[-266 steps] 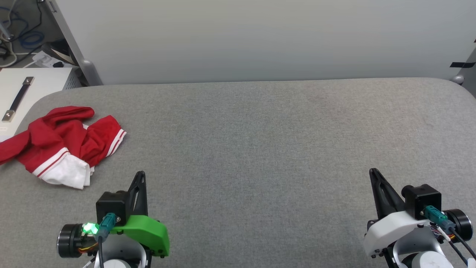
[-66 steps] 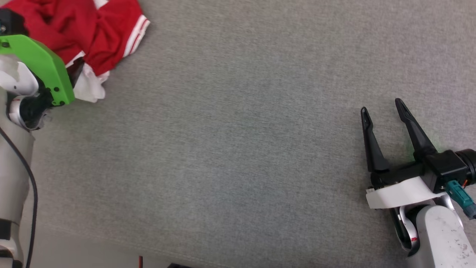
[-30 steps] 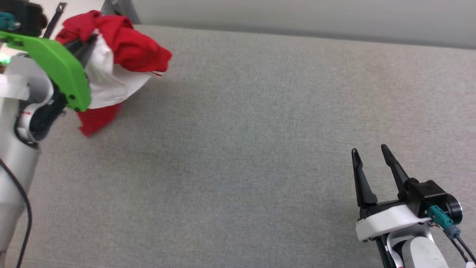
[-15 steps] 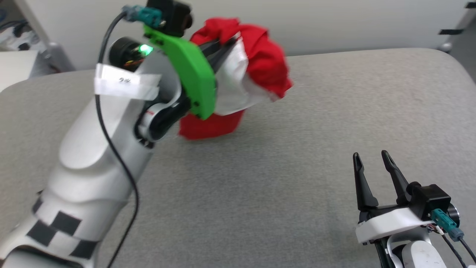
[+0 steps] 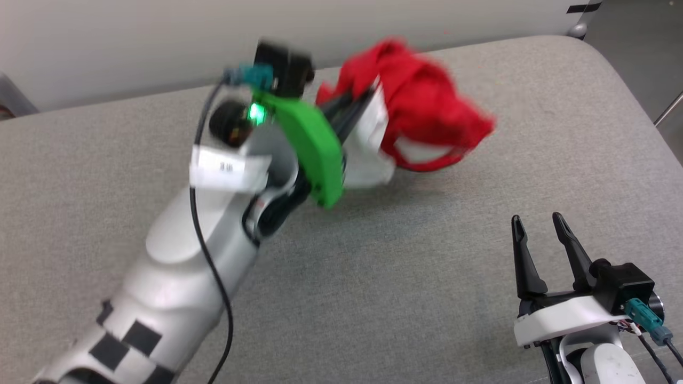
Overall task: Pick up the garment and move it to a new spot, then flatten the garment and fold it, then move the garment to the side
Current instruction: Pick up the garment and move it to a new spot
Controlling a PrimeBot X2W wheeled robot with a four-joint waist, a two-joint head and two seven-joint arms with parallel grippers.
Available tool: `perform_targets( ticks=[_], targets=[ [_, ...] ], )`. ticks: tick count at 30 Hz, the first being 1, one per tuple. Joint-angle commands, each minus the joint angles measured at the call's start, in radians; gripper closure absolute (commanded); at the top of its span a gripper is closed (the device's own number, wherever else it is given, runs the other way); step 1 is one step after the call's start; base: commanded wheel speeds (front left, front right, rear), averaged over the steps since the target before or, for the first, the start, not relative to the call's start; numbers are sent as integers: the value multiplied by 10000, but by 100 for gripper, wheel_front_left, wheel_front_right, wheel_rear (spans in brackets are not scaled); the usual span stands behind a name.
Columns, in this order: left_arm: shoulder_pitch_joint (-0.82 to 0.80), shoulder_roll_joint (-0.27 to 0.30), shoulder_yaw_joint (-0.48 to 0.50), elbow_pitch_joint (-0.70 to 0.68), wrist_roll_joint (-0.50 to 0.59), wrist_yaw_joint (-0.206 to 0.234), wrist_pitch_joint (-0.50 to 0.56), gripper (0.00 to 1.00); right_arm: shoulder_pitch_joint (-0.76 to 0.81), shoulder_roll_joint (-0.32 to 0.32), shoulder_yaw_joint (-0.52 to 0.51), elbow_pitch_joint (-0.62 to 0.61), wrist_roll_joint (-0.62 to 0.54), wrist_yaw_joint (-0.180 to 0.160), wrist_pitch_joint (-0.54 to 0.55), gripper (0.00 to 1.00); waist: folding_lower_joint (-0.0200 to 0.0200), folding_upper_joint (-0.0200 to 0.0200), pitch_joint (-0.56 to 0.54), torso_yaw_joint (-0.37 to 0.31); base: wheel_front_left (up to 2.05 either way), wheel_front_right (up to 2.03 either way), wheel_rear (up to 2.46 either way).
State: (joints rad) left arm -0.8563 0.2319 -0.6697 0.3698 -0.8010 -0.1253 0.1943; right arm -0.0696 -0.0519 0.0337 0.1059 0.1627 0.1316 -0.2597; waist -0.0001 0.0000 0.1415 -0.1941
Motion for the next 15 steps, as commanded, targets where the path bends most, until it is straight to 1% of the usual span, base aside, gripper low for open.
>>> perform_targets(
  ticks=[1,7,13,14,15],
  targets=[
    [615,262,-141,250,-161,-40,-52,100,-84,16,13,-42,51,-9,-20,0,1,0,304,111,0,0,0],
    [1885,883,-798,1371,-209,-50,-394,100,-268,16,60,-38,-43,-9,-20,0,1,0,723,328,0,0,0],
    [2029,1162,-963,2231,-594,-52,-746,100,-403,16,94,-3,-180,-9,-20,0,1,0,843,667,0,0,0],
    [1994,1192,-1028,2294,-658,-52,-792,78,-413,16,112,13,-202,-9,-20,0,1,0,824,723,0,0,0],
    [1939,1262,-1052,2435,-713,-52,-889,0,-420,16,141,37,-221,-9,-20,0,1,0,790,782,0,0,0]
  ],
)
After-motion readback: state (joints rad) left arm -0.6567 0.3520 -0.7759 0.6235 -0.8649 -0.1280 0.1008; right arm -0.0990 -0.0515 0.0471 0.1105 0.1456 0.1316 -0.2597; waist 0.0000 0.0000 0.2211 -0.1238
